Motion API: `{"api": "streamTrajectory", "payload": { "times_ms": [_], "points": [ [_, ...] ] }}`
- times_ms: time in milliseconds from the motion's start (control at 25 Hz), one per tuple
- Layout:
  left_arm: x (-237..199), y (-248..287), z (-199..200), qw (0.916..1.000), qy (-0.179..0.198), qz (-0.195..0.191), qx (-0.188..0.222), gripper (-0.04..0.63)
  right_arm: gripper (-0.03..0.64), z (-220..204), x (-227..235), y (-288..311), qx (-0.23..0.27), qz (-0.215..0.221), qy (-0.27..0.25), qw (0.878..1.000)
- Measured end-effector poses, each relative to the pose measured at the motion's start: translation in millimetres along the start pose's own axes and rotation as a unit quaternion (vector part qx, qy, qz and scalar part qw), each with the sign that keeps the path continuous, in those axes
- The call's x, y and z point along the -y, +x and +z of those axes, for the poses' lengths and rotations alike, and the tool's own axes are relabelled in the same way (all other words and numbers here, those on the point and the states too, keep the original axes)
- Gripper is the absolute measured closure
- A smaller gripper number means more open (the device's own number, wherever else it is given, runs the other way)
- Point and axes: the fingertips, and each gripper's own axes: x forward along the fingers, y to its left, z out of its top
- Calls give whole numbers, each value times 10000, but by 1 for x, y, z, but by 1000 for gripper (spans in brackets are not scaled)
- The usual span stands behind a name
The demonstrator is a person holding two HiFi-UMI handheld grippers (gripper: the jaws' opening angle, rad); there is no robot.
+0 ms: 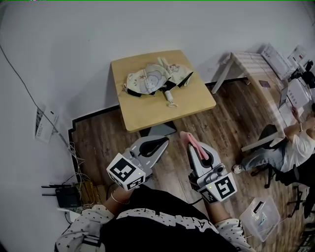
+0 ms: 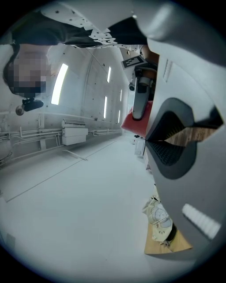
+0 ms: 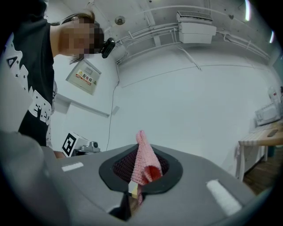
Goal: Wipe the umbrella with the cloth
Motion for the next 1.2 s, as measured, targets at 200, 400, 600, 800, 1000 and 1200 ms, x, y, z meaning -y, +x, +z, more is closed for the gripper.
{"api": "streamTrajectory", "payload": {
  "times_ms": [200, 400, 600, 800, 1000, 1200],
  "points": [
    [-53, -3, -1, 9998, -131, 105, -80, 594, 584, -11, 3, 46, -167, 6, -16, 9999],
    [-96, -2, 5, 9998, -169, 50, -67, 594, 584, -16, 9, 92, -203, -37, 16, 9998],
    [-141, -13, 10, 9997, -169, 114, -102, 594, 584, -23, 10, 137, -255, -31, -9, 9997],
    [-176, -19, 10, 9996, -239, 102, -129, 594, 584, -30, 3, 172, -390, -29, -81, 9992],
    [-195, -8, 6, 9991, -417, -81, -63, 594, 584, -37, 10, 187, -654, -202, -202, 9974],
    [-202, 4, -5, 9979, -557, -274, -181, 594, 584, -39, 20, 186, -722, -497, -279, 9958]
  ]
}}
